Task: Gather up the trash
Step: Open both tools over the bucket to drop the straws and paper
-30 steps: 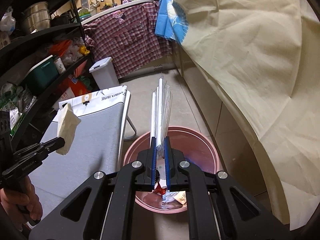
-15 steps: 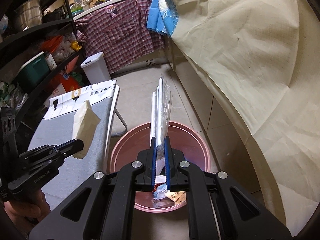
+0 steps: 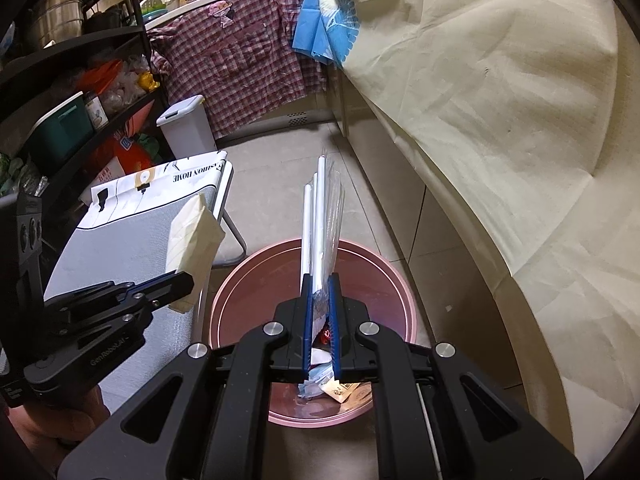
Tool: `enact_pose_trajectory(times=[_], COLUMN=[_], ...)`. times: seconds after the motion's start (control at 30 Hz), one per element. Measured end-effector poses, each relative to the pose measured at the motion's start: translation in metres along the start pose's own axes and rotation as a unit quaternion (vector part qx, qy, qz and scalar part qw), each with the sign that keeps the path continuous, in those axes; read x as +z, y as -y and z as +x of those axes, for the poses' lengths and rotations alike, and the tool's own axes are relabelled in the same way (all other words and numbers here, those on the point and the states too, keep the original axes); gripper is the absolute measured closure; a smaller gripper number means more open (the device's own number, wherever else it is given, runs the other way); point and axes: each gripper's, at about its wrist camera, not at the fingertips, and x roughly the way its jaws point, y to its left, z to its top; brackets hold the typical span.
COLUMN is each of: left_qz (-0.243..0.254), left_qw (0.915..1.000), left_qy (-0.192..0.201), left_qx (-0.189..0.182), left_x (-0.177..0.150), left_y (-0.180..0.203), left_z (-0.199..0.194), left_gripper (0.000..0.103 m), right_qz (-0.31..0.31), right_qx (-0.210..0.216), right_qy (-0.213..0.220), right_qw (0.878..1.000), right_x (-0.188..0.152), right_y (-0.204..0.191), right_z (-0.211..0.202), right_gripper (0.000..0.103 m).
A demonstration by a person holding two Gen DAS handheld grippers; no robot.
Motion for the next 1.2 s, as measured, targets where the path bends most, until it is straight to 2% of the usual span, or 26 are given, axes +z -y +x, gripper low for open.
enact_pose_trajectory(times=[0.2,0.27,0.3,0.33,0.37,0.4,0.43,0.63,0.8,0.87,0.9,0.93,1.07,1.2], left_qz=[0.002,0.004,0.005,0.006,0.004,0.003,0.001,-0.011,-0.024,-0.031,-0.034,-0.036,-0.044,-0.022], left_qw=[1.0,0.9998,0.9997,0.9997,0.9997,0.9998,0.9999,0.9999,0.9992,0.9984,0.9978,0.9973,0.9948,0.9925], left_qy=[-0.007,-0.016,-0.018,-0.021,-0.021,-0.018,-0.01,0.008,0.025,0.037,0.044,0.049,0.062,0.071], left_qx=[-0.004,-0.013,-0.013,-0.01,-0.009,-0.012,-0.012,-0.003,0.018,0.03,0.036,0.041,0.069,0.097], left_x=[0.001,0.0,0.0,0.0,0.0,-0.001,0.0,0.001,-0.001,-0.001,-0.002,-0.003,-0.013,-0.026], left_y=[0.004,0.006,0.007,0.008,0.008,0.007,0.005,-0.005,-0.011,-0.012,-0.013,-0.013,-0.007,0.008], left_z=[0.008,0.011,0.013,0.013,0.013,0.011,0.006,-0.012,-0.034,-0.046,-0.053,-0.059,-0.089,-0.123], left_gripper=[0.101,0.101,0.097,0.093,0.08,0.068,0.064,0.063,0.056,0.048,0.045,0.044,0.039,0.03], right_qz=[-0.001,0.002,0.004,0.007,0.008,0.009,0.01,0.018,0.018,0.019,0.02,0.025,0.043,0.031], right_qx=[-0.003,-0.006,-0.004,-0.002,-0.004,-0.007,-0.01,-0.018,-0.028,-0.033,-0.033,-0.035,-0.037,-0.051], right_qy=[-0.009,-0.016,-0.024,-0.031,-0.032,-0.031,-0.028,-0.026,-0.008,0.004,0.01,0.021,0.048,0.076], right_qw=[1.0,1.0,1.0,0.999,0.999,0.999,1.0,0.999,0.999,0.999,0.999,0.999,0.997,0.995], right_x=[-0.001,-0.001,-0.001,-0.002,-0.002,-0.002,-0.002,-0.003,-0.005,-0.006,-0.007,-0.009,-0.019,-0.037], right_y=[0.001,0.002,0.002,0.003,0.003,0.004,0.004,0.007,0.006,0.004,0.005,0.005,0.006,-0.007], right_z=[0.005,0.008,0.011,0.013,0.014,0.014,0.013,0.011,-0.002,-0.011,-0.017,-0.026,-0.054,-0.091], right_gripper=[0.095,0.091,0.088,0.079,0.073,0.06,0.052,0.05,0.042,0.037,0.031,0.026,0.018,0.009])
